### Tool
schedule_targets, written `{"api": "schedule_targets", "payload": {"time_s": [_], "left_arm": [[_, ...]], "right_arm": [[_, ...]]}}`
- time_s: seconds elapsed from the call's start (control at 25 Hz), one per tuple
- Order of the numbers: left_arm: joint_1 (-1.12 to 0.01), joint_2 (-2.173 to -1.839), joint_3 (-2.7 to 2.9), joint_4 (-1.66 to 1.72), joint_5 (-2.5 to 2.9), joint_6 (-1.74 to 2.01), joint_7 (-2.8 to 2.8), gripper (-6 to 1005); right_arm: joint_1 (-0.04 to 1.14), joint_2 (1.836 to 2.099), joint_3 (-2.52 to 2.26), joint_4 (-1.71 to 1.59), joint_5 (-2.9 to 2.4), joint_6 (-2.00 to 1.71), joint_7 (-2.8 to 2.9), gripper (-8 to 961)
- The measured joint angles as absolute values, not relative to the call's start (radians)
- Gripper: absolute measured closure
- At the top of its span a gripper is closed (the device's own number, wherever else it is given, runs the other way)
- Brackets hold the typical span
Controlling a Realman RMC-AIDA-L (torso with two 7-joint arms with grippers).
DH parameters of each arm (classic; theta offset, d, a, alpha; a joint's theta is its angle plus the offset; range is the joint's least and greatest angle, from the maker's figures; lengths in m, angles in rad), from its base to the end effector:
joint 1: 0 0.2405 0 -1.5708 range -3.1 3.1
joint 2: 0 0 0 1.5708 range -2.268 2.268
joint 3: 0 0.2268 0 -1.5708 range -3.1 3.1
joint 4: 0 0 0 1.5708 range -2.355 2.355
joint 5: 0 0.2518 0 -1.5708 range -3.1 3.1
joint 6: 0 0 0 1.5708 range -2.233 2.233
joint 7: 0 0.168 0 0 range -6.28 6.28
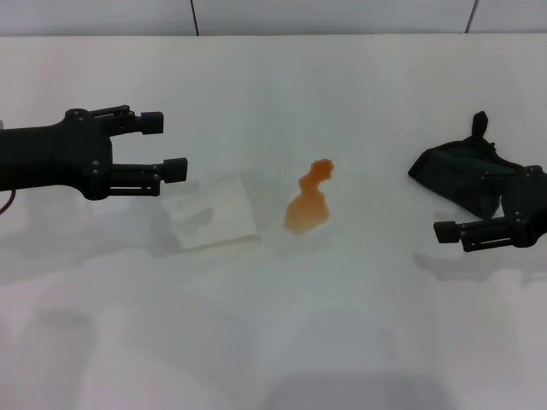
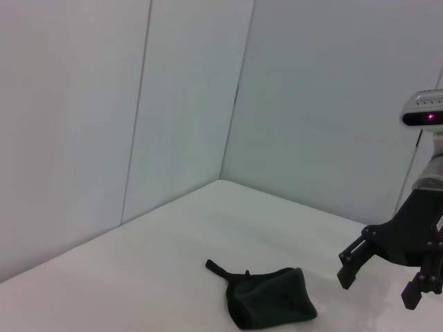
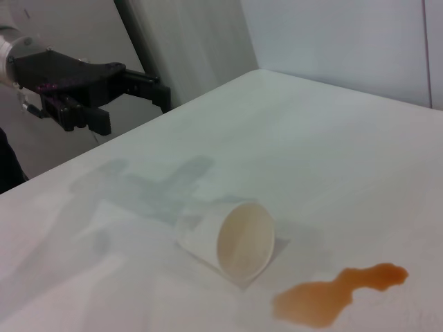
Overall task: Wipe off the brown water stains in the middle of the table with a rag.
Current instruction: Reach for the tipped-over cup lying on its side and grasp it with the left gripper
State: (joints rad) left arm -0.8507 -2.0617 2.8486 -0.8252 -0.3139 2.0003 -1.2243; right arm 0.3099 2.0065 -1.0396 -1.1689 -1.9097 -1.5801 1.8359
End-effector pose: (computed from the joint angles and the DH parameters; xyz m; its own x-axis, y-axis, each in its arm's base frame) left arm -0.2541 0.3427 0.0667 0.8078 0.2877 0.5145 0.4020 -0.9072 -0.1240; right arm 0.2330 0.3476 0.0537 0.8314 -0.4460 -0.3315 -0.5172 -0.8393 -0.1679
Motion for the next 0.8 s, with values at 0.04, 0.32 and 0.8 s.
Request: {"api": "schedule_targets", "payload": {"time_s": [0.04, 0.32, 0.8], "left_arm": [[-0.851, -2.062, 2.849, -0.825, -0.314, 2.000, -1.224, 113], [-0.851, -2.062, 2.849, -0.825, -0.316, 2.000, -1.226, 114], [-0.851, -2.059, 2.849, -0.825, -0.315, 2.000, -1.231, 115]], "right_arm": [[0.310, 2.006, -1.040, -1.169, -1.910, -1.580, 1.836, 81], [0.310, 2.006, -1.043, -1.169, -1.910, -1.580, 1.837, 81], [0.311, 2.006, -1.045, -1.168, -1.908, -1.575, 1.838, 81]]}}
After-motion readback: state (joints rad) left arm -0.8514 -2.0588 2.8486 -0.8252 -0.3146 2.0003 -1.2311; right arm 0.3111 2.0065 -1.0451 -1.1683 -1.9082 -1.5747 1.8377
